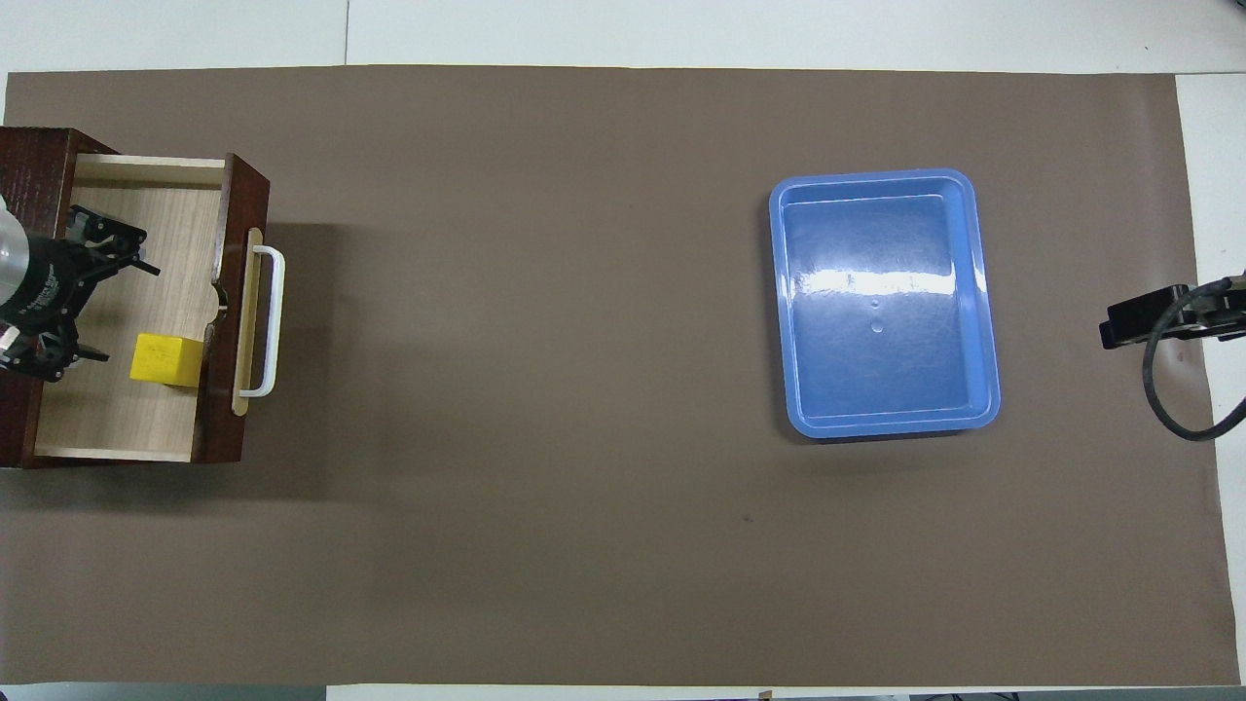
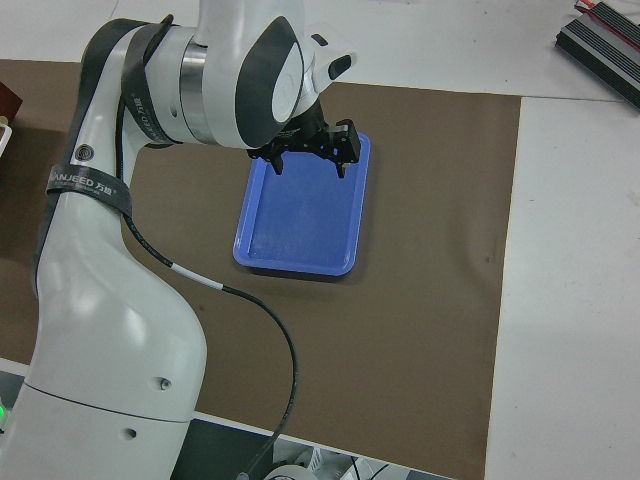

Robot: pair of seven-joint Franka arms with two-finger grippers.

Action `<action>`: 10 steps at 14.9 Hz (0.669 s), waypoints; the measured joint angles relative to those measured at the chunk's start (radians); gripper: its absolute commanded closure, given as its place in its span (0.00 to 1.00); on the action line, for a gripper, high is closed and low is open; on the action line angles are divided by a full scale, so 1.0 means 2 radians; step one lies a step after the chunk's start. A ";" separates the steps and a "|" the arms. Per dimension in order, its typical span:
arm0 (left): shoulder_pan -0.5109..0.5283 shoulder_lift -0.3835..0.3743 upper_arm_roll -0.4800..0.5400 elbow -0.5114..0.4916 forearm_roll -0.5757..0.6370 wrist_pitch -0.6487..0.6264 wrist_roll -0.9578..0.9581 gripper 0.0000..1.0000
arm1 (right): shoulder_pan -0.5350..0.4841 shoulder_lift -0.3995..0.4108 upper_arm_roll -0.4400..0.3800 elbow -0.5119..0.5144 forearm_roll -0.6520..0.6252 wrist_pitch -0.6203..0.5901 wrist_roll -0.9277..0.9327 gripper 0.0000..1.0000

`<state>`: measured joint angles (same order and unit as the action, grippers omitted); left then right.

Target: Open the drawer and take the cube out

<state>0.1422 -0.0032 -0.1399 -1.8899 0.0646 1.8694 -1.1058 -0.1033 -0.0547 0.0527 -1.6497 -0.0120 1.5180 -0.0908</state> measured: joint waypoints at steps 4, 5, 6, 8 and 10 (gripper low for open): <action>0.026 -0.031 0.002 -0.057 0.000 0.027 -0.020 0.00 | 0.000 -0.003 0.000 -0.009 0.000 0.000 0.012 0.00; 0.032 -0.035 0.002 -0.063 0.000 0.034 -0.024 0.00 | 0.000 -0.005 0.000 -0.014 0.000 0.000 0.024 0.00; 0.034 -0.036 0.003 -0.070 0.000 0.046 -0.035 0.00 | 0.001 -0.007 0.001 -0.019 0.000 0.000 0.038 0.00; 0.035 -0.036 0.001 -0.090 -0.001 0.081 -0.069 0.00 | 0.003 -0.013 0.003 -0.032 0.000 0.005 0.063 0.00; 0.035 -0.036 -0.002 -0.107 -0.001 0.112 -0.107 0.00 | 0.003 -0.022 0.006 -0.051 0.004 0.016 0.089 0.00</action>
<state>0.2123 -0.0746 -0.1445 -2.1048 0.0628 2.0932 -1.3196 -0.0977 -0.0989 0.0646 -1.7511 -0.0047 1.5497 0.0872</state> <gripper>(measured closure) 0.000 0.000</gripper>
